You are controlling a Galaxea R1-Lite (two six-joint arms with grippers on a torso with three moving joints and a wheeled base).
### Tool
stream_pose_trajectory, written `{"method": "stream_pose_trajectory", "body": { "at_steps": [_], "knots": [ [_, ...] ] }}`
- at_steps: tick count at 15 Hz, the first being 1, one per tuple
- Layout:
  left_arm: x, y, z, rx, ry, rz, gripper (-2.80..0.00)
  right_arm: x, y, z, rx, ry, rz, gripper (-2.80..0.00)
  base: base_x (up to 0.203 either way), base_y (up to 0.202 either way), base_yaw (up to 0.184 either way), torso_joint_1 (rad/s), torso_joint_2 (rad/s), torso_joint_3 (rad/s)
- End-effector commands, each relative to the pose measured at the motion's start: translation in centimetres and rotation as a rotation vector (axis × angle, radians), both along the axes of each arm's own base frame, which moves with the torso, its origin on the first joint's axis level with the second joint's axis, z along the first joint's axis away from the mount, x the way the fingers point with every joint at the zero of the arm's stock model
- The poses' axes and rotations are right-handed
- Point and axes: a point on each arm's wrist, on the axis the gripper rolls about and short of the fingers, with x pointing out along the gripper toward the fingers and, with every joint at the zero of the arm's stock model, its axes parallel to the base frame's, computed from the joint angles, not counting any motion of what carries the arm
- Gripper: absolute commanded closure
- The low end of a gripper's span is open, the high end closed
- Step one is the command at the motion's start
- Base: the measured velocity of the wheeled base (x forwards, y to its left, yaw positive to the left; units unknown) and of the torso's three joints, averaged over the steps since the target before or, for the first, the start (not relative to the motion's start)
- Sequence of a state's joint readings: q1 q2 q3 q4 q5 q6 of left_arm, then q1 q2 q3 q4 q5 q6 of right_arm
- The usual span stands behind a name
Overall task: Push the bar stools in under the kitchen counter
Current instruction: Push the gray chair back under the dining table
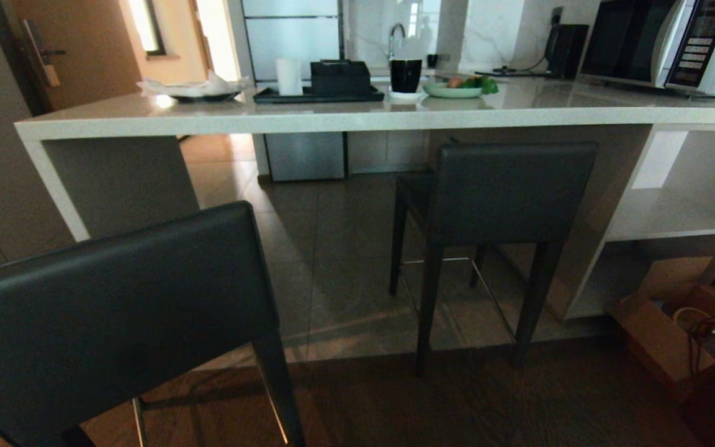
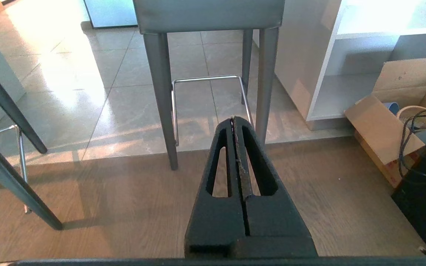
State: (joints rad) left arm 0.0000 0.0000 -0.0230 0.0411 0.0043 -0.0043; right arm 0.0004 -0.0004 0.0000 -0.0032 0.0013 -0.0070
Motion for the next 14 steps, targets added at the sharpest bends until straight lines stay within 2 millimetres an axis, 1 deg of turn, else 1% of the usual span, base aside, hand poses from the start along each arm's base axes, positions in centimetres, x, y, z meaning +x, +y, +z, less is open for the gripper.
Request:
{"method": "stream_pose_trajectory", "body": {
  "at_steps": [1,5,6,12,14],
  "knots": [
    [0.01,0.0,0.0,0.0,0.002,0.0,0.0,0.01,0.0,-0.04,0.001,0.002,0.001,0.0,0.0,0.0,0.0,0.0,0.0,0.0],
    [0.01,0.0,0.0,0.0,0.002,0.0,0.0,0.02,0.0,-0.04,0.0,0.003,0.001,0.0,0.0,0.0,0.0,0.0,0.0,0.0],
    [0.01,0.0,0.0,0.0,0.002,0.0,0.0,0.03,0.0,-0.04,-0.001,0.004,0.0,0.0,-0.072,0.0,0.003,0.007,0.0,-0.002],
    [0.01,0.0,0.0,0.0,0.002,0.0,0.0,0.01,0.0,-0.04,-0.001,0.002,0.001,0.0,-0.179,0.0,0.0,0.001,0.0,0.003],
    [0.01,0.0,0.0,0.0,0.002,0.0,0.0,0.03,0.0,-0.04,-0.001,0.004,0.0,0.0,0.0,0.0,0.0,0.0,0.0,0.0]
  ]
}}
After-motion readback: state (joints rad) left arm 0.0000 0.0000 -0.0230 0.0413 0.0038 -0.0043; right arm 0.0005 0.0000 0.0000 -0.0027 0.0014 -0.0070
